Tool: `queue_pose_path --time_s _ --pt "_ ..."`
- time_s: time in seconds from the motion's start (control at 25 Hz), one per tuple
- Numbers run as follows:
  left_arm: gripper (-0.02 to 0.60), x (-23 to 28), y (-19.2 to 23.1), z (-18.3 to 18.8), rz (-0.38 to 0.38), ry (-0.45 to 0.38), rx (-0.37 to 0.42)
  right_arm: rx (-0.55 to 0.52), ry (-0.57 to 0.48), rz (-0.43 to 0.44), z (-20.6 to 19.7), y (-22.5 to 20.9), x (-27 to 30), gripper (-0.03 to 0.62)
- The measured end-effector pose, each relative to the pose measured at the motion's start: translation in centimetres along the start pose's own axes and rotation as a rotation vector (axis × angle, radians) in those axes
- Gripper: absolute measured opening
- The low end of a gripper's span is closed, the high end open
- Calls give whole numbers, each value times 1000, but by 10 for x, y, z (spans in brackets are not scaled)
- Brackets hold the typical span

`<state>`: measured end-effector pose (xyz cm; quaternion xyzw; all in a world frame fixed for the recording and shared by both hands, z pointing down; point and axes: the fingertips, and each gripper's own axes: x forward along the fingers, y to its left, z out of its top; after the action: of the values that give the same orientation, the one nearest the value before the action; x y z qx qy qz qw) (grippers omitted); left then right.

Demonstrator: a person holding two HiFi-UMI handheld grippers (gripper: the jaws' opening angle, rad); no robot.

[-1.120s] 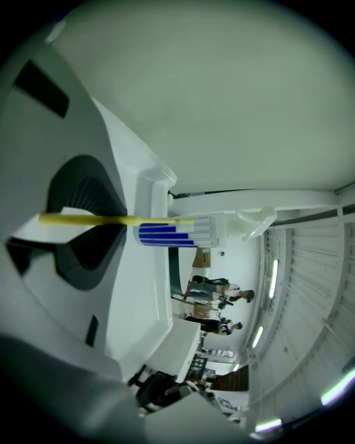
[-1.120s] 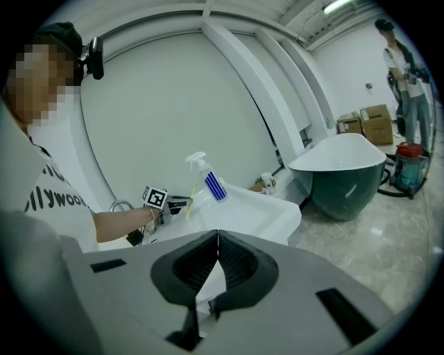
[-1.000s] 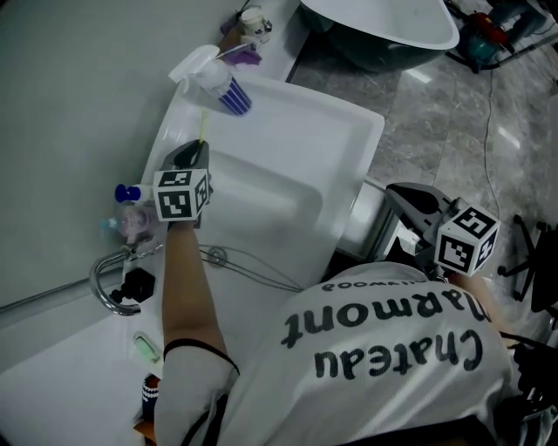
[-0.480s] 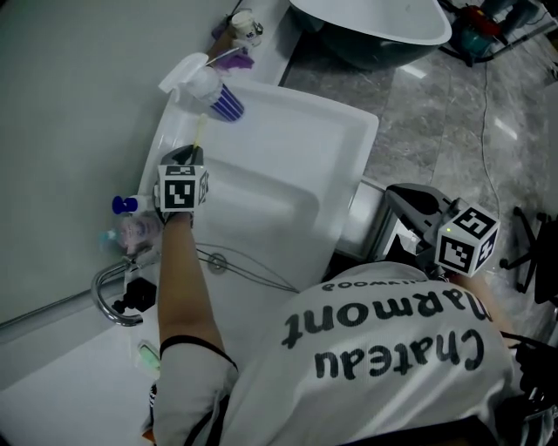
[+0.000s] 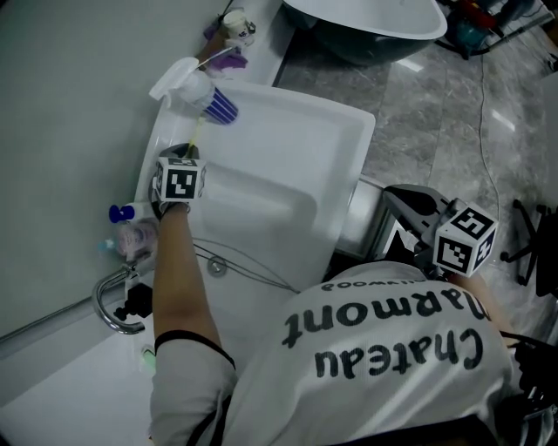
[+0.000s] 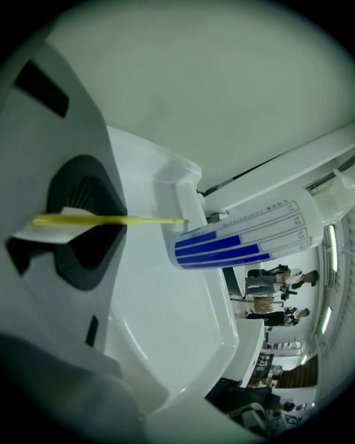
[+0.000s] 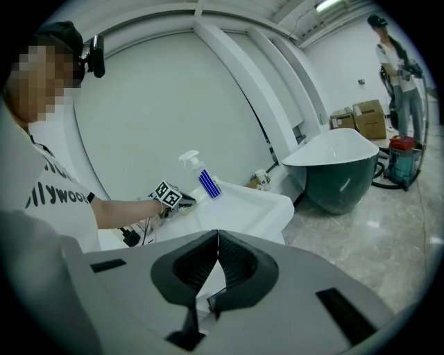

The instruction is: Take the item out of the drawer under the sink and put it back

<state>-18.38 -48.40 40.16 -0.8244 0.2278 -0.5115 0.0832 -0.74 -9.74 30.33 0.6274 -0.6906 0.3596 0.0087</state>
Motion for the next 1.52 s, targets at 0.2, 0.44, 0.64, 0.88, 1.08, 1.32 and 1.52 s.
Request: queue_pose_path --time_s 0.2,0.44,0.64,0.88,1.08,1.32,1.52 --pt "46 7 -1 -5 -19 26 -12 8 -8 -8 1 -2 0 12" --pt "46 16 -4 -10 -35 46 -25 12 -13 -7 1 -2 -1 12" --pt "46 20 -3 -10 -30 39 -15 11 -12 -10 0 -2 0 12" --pt "46 21 5 -11 -11 47 -48 5 -7 -9 -1 0 1 12" --pt "46 17 15 -13 25 44 -69 5 -6 -18 -7 3 1 12" --pt "46 17 22 -14 42 25 -115 3 -8 -23 -8 5 -1 12" --pt "46 18 26 -13 5 -14 -204 1 -6 -26 -11 7 -1 12"
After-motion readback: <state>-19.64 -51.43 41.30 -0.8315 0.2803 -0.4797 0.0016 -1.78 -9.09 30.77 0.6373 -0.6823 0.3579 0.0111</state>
